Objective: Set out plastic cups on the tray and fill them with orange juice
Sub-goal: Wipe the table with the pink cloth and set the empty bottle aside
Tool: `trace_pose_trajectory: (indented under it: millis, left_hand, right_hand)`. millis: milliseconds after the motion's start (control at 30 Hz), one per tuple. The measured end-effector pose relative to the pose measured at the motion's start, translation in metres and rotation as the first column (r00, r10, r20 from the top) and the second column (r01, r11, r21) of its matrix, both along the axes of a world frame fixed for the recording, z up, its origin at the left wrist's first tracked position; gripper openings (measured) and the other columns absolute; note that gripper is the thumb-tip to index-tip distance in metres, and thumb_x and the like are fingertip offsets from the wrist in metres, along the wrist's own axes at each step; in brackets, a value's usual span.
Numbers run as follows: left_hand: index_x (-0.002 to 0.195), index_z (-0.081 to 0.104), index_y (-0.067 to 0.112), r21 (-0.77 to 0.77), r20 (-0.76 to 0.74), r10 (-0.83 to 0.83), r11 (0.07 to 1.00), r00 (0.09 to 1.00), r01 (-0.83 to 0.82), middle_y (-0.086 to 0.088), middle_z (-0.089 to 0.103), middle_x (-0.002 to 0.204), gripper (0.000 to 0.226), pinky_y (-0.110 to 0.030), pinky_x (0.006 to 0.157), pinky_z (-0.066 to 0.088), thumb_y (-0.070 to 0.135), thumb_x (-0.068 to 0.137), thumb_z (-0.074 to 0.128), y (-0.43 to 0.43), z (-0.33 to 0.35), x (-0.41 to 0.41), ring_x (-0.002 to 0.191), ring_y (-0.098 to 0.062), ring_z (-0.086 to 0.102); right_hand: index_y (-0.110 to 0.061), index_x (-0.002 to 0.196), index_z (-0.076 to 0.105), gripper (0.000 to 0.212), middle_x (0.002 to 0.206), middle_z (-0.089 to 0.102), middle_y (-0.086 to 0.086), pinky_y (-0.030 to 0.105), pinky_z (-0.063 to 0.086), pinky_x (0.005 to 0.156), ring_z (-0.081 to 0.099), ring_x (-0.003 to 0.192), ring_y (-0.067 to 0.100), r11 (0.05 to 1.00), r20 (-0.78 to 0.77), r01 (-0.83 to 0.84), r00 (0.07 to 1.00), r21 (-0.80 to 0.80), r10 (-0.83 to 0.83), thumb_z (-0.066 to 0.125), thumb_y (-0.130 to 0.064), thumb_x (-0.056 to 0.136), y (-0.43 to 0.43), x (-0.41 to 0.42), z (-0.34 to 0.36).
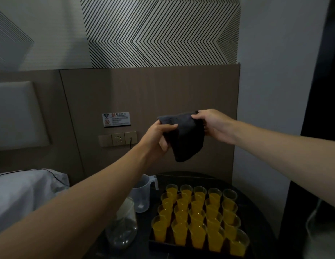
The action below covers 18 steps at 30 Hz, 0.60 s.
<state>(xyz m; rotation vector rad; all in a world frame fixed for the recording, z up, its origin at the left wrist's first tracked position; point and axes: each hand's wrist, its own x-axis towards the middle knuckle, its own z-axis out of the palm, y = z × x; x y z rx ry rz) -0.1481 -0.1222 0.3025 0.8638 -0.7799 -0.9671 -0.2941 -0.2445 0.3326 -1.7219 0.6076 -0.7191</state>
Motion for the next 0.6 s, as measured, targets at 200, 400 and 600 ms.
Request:
trace_pose_trajectory:
  millis: [200, 400, 600]
  left_hand:
    - [0.125, 0.064, -0.001, 0.146, 0.045, 0.168, 0.974, 0.985, -0.173, -0.02, 0.067, 0.126, 0.037, -0.035, 0.082, 0.062, -0.008, 0.089, 0.067, -0.002, 0.008, 0.009, 0.114, -0.031, 0.067]
    - [0.116, 0.055, 0.005, 0.088, 0.312, 0.399, 0.892, 0.862, -0.444, -0.012, 0.063, 0.114, 0.04, -0.032, 0.073, 0.062, 0.002, 0.084, 0.078, 0.003, 0.001, 0.019, 0.102, -0.026, 0.068]
    - [0.111, 0.069, 0.01, -0.077, 0.603, 0.416, 0.879, 0.681, -0.47, -0.003, 0.071, 0.096, 0.021, -0.015, 0.066, 0.054, 0.013, 0.091, 0.074, 0.001, -0.002, 0.029, 0.09, -0.014, 0.068]
  right_hand:
    - [-0.023, 0.091, 0.073, 0.009, 0.1, 0.074, -0.002, 0.035, 0.047, 0.085, 0.066, 0.099, 0.018, 0.99, 0.137, 0.089, 0.988, -0.109, -0.074, 0.066, -0.022, 0.097, 0.001, -0.001, 0.0]
    - [-0.029, 0.085, 0.072, 0.01, 0.088, 0.07, -0.015, 0.009, 0.042, 0.074, 0.058, 0.084, -0.004, 0.966, 0.174, 0.127, 0.981, -0.226, -0.088, 0.072, -0.024, 0.094, 0.0, -0.003, -0.014]
    - [-0.023, 0.106, 0.079, 0.02, 0.097, 0.079, -0.003, 0.028, 0.055, 0.071, 0.073, 0.092, 0.012, 0.981, 0.156, 0.092, 0.986, -0.17, -0.066, 0.074, -0.036, 0.092, 0.0, -0.001, -0.017]
